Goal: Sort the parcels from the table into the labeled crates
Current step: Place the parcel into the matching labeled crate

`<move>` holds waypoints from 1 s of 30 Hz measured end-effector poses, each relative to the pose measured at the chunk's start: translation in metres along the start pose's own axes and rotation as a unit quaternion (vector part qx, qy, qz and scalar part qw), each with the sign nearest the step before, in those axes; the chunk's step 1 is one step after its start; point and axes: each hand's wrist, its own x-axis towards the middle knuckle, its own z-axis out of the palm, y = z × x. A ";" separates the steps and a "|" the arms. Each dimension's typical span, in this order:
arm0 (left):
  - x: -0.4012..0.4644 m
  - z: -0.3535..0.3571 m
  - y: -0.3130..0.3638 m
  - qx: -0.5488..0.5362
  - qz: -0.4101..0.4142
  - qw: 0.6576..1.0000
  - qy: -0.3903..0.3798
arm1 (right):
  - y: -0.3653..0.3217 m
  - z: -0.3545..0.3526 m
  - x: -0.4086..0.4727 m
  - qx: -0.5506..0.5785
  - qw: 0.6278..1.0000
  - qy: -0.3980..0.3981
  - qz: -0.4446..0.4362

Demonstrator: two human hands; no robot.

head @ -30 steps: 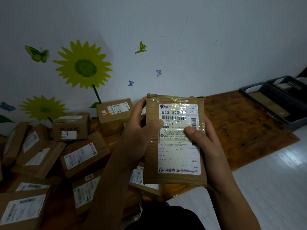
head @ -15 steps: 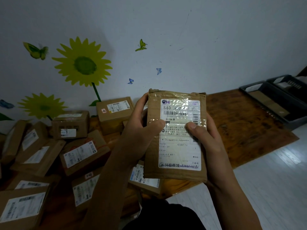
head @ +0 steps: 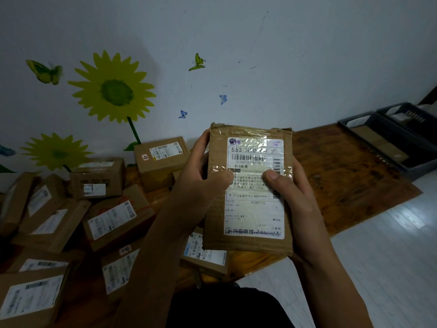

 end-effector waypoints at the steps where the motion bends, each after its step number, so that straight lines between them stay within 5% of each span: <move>1: 0.000 0.000 -0.001 0.003 0.002 1.000 0.001 | 0.000 0.000 0.000 0.001 1.000 0.000 0.000; 30: -0.006 -0.003 -0.010 0.025 0.018 0.999 -0.042 | 0.000 -0.002 -0.002 0.020 1.000 0.004 0.003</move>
